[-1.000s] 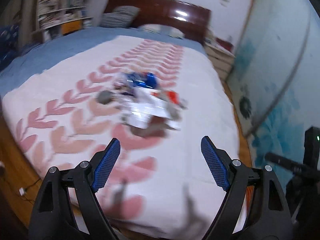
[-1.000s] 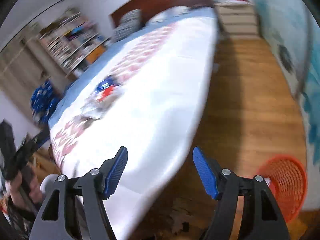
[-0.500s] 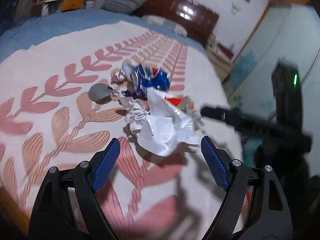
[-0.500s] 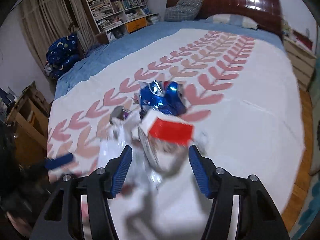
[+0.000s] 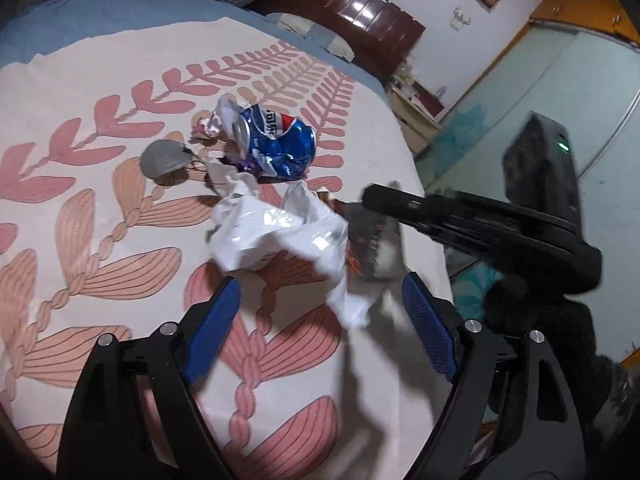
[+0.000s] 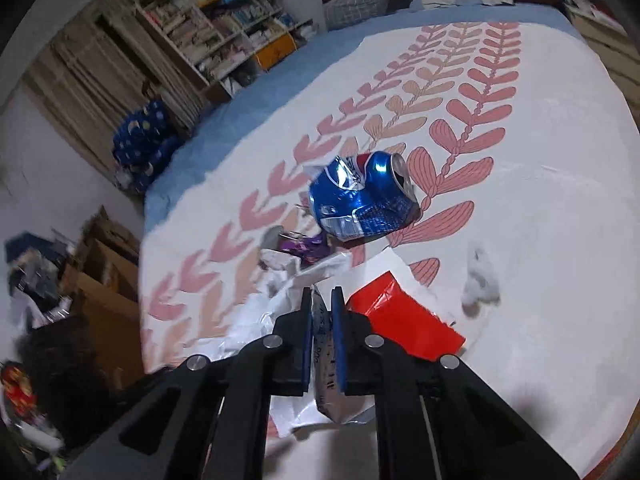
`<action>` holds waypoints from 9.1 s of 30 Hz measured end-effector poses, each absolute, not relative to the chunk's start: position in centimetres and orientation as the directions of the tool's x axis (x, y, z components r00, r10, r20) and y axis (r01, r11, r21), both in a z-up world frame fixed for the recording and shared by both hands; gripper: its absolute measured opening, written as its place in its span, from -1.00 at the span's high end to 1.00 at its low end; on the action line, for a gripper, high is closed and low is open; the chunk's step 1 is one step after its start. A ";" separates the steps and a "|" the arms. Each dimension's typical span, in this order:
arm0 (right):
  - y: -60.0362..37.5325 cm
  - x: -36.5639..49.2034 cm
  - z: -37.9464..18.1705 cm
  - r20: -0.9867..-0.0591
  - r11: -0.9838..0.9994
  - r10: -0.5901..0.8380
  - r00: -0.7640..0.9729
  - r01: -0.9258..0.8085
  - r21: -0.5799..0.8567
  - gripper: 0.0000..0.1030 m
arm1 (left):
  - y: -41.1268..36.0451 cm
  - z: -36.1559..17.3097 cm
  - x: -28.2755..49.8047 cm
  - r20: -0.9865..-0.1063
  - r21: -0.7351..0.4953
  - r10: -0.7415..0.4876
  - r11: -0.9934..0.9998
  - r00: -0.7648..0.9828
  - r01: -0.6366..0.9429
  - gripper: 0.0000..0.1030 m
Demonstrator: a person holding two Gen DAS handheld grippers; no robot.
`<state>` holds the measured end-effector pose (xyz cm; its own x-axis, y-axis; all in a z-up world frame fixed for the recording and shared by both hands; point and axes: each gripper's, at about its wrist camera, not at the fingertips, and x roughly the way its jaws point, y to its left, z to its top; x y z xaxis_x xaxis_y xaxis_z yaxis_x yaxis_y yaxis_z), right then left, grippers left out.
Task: Collect trash
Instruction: 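Return to the bed and grasp a white plastic bag with the left tool, then grasp the red-and-white wrapper with the right tool while the left tool holds the bag, then carry both items to the red basket and release them inside, then return to the bed and grasp a small white plastic bag with the right tool, then grasp the small green item with the left tool while the right tool holds the bag, then carry both items to the red basket and open both tools over it, then move both open tools back over the trash on the bed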
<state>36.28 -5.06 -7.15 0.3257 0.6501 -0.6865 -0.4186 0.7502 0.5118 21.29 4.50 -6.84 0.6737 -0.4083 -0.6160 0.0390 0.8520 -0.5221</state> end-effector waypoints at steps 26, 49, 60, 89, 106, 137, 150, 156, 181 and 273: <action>-11.0 31.7 -5.2 -0.664 0.762 0.647 0.375 -0.353 0.543 0.80 | 5.0 -5.8 21.8 -0.544 -0.577 -0.413 0.816 0.731 0.031 0.83; -41.3 12.7 12.2 -0.504 0.931 0.347 0.791 -0.225 0.287 0.80 | -13.7 10.6 12.9 -0.431 -0.272 -0.449 0.892 0.783 0.362 0.83; -60.0 4.6 -0.8 -0.683 0.915 0.084 0.725 0.216 0.341 0.80 | -40.1 0.4 13.3 -0.666 -0.177 -0.599 0.706 0.445 0.686 0.83; -66.7 12.3 -22.6 -0.853 0.707 0.224 0.471 0.524 0.475 0.05 | -48.3 -19.2 14.9 -0.911 -0.152 -0.337 0.809 0.237 0.567 -0.41; -56.7 17.3 -14.3 -0.664 0.743 0.357 0.657 0.231 0.628 -0.16 | -38.4 -9.3 12.3 -0.824 -0.019 -0.353 0.799 0.444 0.601 -0.41; -6.5 40.7 -7.3 -0.808 0.918 0.317 0.497 -0.375 0.130 -0.33 | 1.9 -2.3 12.5 -0.583 -0.296 -0.132 0.954 0.802 -0.058 -0.54; -5.6 39.0 -10.6 -0.819 0.916 0.288 0.497 -0.392 0.085 0.50 | 2.7 -3.5 17.0 -0.590 -0.304 -0.161 0.952 0.792 -0.033 -0.54; -10.2 35.8 -8.7 -0.798 0.913 0.355 0.487 -0.363 0.184 0.50 | 1.5 -5.4 25.2 -0.592 -0.413 -0.332 0.907 0.734 0.077 -0.54; -20.3 26.4 -4.4 -0.743 0.912 0.404 0.534 -0.302 0.279 0.50 | -3.4 -4.9 25.3 -0.730 -0.191 -0.210 0.976 0.650 0.100 0.90; -33.5 15.9 -6.0 -0.674 0.916 0.379 0.634 -0.154 0.370 -0.27 | -7.0 -1.2 7.6 -0.655 -0.146 -0.131 0.988 0.744 0.045 -0.41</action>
